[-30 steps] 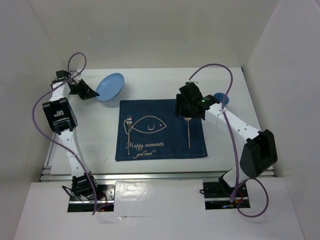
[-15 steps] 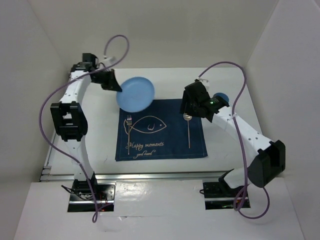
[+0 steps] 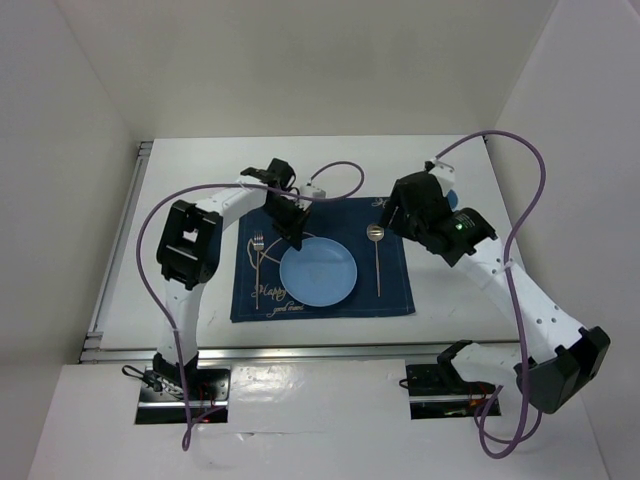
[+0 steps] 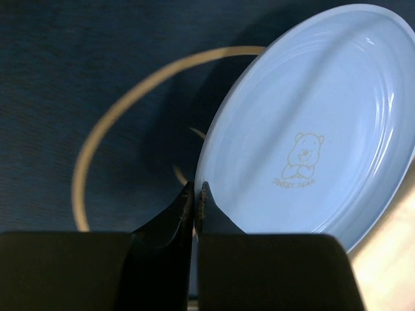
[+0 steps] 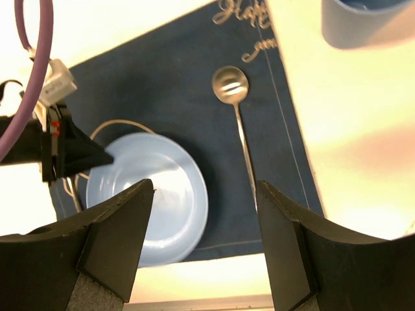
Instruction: Set the dinner table for one person
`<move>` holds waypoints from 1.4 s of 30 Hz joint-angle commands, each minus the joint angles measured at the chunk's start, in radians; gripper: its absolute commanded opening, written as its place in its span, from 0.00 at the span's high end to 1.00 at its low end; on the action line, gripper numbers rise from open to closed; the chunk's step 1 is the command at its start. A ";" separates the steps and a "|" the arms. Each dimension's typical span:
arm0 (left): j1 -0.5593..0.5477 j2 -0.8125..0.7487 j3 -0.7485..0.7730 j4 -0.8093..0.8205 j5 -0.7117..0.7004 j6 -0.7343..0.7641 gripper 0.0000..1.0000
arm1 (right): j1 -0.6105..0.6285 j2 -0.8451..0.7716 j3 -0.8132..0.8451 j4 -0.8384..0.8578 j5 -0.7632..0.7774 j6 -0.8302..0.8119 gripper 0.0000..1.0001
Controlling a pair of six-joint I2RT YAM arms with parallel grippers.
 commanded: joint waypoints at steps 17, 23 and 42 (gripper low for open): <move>-0.002 -0.033 -0.055 0.202 -0.194 -0.031 0.89 | -0.078 0.110 0.279 -0.358 0.174 0.106 0.23; -0.002 -0.065 -0.047 0.203 -0.216 -0.040 0.79 | -0.329 0.187 0.328 -0.198 0.023 -0.167 0.19; 0.019 -0.211 -0.039 0.137 -0.275 -0.071 0.61 | -0.722 0.483 0.251 0.157 -0.330 -0.336 0.30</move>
